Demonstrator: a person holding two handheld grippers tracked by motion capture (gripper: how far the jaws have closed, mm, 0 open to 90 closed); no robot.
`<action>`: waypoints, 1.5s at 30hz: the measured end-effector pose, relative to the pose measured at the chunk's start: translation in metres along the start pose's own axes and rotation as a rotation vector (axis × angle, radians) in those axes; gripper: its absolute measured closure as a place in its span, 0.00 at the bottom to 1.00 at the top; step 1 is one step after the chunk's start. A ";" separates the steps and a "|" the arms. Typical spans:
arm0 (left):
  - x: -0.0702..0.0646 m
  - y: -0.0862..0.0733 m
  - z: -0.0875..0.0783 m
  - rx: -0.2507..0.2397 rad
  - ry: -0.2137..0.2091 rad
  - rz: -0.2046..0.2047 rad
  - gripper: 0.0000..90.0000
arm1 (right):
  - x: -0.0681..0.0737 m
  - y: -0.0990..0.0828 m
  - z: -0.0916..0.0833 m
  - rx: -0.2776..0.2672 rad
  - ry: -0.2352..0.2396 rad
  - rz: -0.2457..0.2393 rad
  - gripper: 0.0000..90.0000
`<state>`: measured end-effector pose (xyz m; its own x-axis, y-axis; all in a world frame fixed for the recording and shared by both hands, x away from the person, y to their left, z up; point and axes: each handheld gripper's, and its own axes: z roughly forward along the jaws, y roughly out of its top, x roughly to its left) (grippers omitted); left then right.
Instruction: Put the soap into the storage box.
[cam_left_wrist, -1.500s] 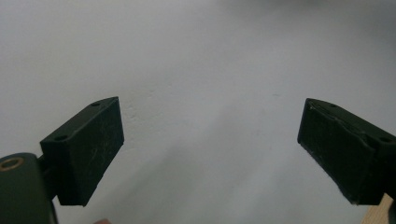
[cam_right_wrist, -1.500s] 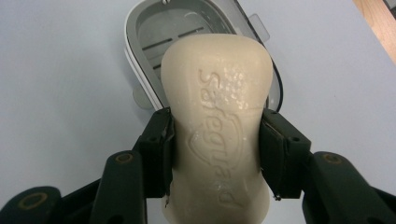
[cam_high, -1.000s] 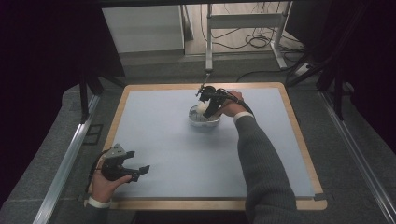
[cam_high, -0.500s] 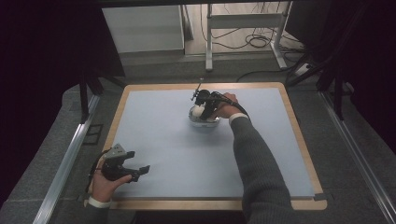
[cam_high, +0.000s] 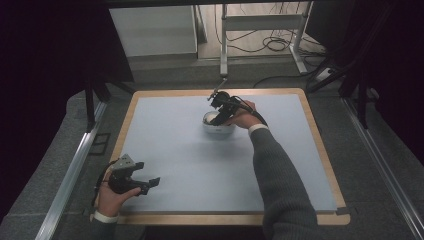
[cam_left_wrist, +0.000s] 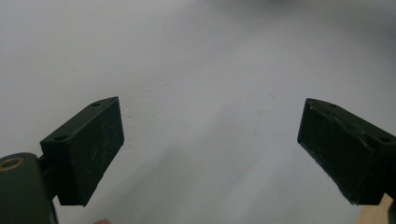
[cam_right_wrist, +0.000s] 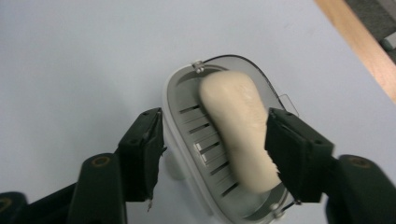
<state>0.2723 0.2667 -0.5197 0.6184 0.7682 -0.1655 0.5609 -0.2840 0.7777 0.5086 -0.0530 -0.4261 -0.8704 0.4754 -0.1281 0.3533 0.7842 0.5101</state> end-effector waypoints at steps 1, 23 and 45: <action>0.000 0.000 0.000 0.000 0.001 0.001 0.08 | 0.001 -0.002 -0.003 -0.021 -0.004 0.015 0.35; 0.000 0.000 0.001 0.008 0.011 0.002 0.08 | 0.026 -0.123 -0.051 -0.219 -0.136 0.240 0.25; -0.001 0.000 0.003 0.018 0.027 0.005 0.08 | 0.047 -0.233 -0.072 -0.314 -0.228 0.382 0.25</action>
<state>0.2732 0.2642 -0.5213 0.6060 0.7821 -0.1451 0.5680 -0.2977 0.7673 0.3608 -0.2420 -0.4896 -0.5916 0.8049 -0.0473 0.4796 0.3985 0.7818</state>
